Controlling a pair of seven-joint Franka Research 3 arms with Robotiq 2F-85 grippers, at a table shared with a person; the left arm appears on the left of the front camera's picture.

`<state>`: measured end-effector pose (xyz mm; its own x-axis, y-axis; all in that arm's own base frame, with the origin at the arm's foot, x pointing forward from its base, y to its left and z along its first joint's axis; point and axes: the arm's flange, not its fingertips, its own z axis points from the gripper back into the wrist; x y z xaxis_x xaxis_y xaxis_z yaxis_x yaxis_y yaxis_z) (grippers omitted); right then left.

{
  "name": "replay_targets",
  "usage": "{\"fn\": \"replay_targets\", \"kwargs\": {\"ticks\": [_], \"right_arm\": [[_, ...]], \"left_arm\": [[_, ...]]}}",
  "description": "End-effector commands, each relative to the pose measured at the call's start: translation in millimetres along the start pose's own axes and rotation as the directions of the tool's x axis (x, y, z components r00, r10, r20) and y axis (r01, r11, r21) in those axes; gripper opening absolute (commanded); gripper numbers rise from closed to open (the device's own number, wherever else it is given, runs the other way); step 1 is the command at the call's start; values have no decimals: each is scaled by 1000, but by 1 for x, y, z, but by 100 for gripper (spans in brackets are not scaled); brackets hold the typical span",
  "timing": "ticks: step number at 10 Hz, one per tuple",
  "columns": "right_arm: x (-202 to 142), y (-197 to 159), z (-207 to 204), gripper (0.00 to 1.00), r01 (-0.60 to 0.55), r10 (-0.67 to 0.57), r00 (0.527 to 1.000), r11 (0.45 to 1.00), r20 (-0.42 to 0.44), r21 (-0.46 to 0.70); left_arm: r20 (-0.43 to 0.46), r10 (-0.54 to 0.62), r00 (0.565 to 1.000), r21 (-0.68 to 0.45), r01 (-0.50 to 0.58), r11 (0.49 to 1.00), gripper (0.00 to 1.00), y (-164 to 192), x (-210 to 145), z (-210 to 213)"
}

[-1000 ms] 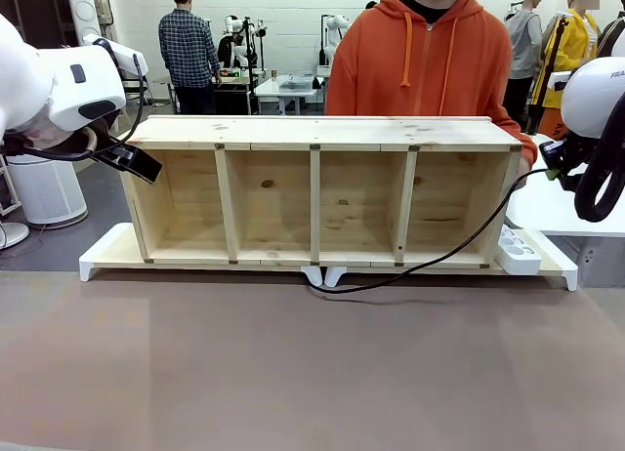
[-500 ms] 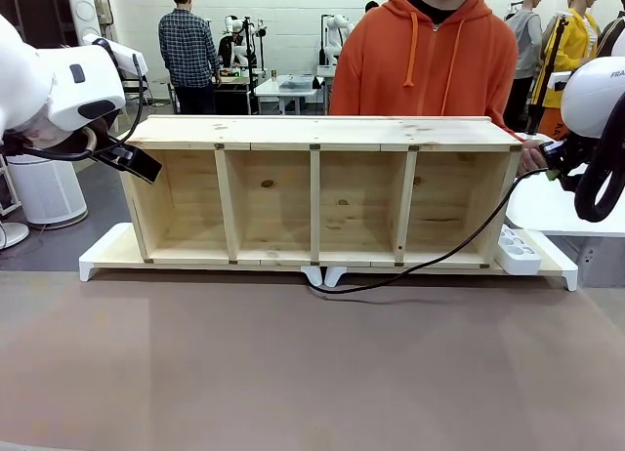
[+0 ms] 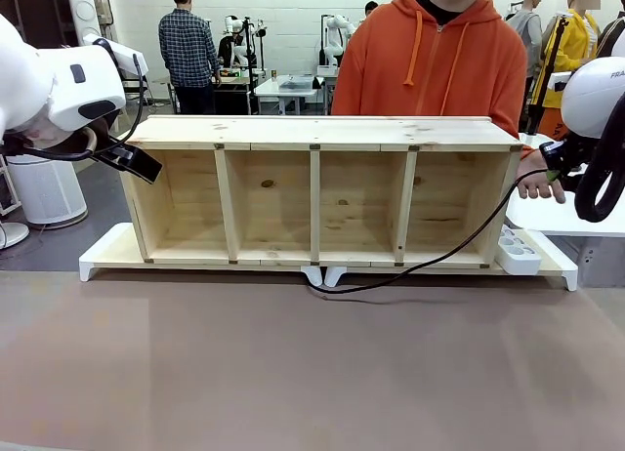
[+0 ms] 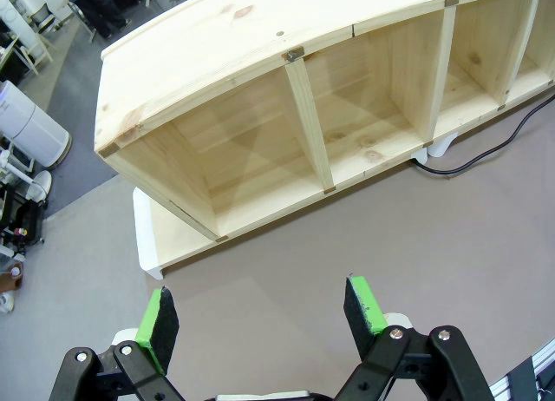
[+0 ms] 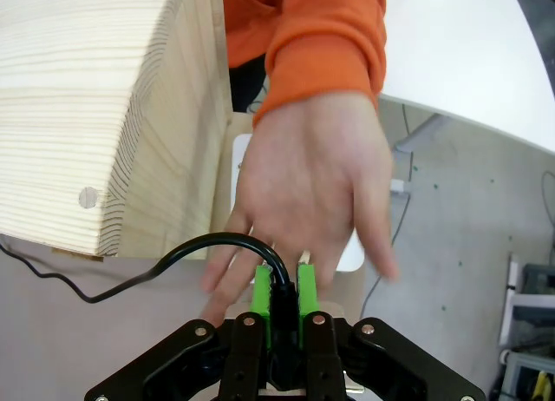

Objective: Perform cable management.
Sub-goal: Release the Power Cable when the human grasps it.

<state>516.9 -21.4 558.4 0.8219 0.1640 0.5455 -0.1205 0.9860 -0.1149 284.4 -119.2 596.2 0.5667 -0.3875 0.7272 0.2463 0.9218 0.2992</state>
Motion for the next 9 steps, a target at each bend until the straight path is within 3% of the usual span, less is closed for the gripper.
{"fn": "replay_targets", "kwargs": {"ticks": [1,7,9], "right_arm": [[1,1,-1,15,-2,2,1000,1000,4,-1],[1,1,-1,15,-2,2,1000,1000,4,-1],[0,0,0,35,-10,10,1000,1000,-5,9]], "left_arm": [[11,-2,1000,2,2,1000,100,-1,0,-2],[11,-2,1000,2,2,1000,100,-1,0,-2],[11,-2,1000,2,2,1000,100,-1,0,-2]]}}
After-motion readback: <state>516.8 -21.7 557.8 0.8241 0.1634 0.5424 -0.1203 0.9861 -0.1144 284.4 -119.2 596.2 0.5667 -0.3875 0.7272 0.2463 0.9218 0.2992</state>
